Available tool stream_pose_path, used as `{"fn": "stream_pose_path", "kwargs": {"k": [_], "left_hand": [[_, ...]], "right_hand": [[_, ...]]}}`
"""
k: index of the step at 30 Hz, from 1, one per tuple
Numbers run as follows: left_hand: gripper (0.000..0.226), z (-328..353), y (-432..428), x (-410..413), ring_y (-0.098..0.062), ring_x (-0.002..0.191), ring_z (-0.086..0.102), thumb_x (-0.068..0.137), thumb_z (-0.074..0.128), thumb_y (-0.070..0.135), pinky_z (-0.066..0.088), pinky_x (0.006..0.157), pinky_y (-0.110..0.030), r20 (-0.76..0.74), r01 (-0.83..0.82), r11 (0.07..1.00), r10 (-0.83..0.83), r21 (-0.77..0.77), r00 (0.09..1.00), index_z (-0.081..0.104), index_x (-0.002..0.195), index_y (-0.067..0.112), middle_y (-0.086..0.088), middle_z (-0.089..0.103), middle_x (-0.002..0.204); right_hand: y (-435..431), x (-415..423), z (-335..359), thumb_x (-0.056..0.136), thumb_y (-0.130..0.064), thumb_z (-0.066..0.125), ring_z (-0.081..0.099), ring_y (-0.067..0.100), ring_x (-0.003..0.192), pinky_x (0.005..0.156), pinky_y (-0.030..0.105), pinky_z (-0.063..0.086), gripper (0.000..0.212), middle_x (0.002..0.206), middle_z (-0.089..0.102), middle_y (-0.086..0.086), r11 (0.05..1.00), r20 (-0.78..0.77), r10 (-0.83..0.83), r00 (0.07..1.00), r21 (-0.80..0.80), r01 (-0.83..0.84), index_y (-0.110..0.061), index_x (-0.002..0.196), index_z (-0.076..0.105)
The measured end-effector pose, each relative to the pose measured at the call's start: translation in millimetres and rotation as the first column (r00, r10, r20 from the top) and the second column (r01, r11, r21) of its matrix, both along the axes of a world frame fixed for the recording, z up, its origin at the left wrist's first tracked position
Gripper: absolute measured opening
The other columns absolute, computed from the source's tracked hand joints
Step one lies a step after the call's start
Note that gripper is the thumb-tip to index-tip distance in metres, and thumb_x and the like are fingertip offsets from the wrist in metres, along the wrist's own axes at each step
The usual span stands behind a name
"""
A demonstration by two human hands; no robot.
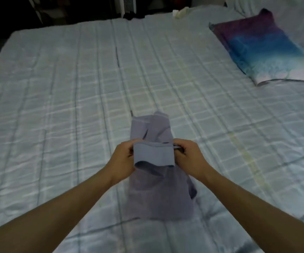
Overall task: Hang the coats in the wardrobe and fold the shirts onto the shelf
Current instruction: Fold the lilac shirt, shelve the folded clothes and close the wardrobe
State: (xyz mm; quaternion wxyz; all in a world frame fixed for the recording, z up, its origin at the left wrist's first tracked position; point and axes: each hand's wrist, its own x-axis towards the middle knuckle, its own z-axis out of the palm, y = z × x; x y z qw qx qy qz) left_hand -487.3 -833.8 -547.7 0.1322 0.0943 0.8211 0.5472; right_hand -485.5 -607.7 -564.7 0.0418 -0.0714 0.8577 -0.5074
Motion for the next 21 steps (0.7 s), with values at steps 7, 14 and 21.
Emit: {"fn": "stream_pose_path", "kwargs": {"k": [7,14,21], "left_hand": [[0.046,-88,2,-120,-0.026,0.082,0.059,0.092,0.054,0.056,0.040,0.059,-0.032,0.202,-0.106,0.798,0.275,-0.593,0.940,0.050,0.100,0.011,-0.005,0.062,0.091],[0.044,-129,-6,-119,-0.024,0.087,0.058,0.086,0.065,0.048,0.047,0.067,-0.036,0.072,-0.204,0.768,0.310,-0.607,0.948,0.046,0.112,0.018,-0.005,0.056,0.108],[0.045,-123,0,-130,-0.031,0.127,0.044,0.091,0.059,0.035,0.044,0.099,-0.047,-0.396,-0.176,0.732,-0.139,-0.658,0.908,0.056,0.131,0.015,-0.009,0.049,0.142]], "right_hand": [[7,-107,-76,0.096,-0.018,0.059,0.052,0.017,0.115,0.096,0.025,0.040,0.051,0.129,0.053,0.002,0.972,0.090,-0.179,0.980,0.173,0.162,-0.011,0.143,0.042],[-12,-112,-118,0.089,-0.033,0.066,0.052,0.025,0.107,0.088,0.031,0.040,0.046,0.117,0.057,0.008,0.928,0.023,-0.015,1.000,0.371,0.005,-0.014,0.129,0.053],[-27,-136,-115,0.087,-0.028,0.067,0.057,0.025,0.079,0.069,0.037,0.046,0.020,0.080,0.060,0.004,0.906,0.004,-0.108,0.994,0.413,0.097,-0.017,0.073,0.059]]}}
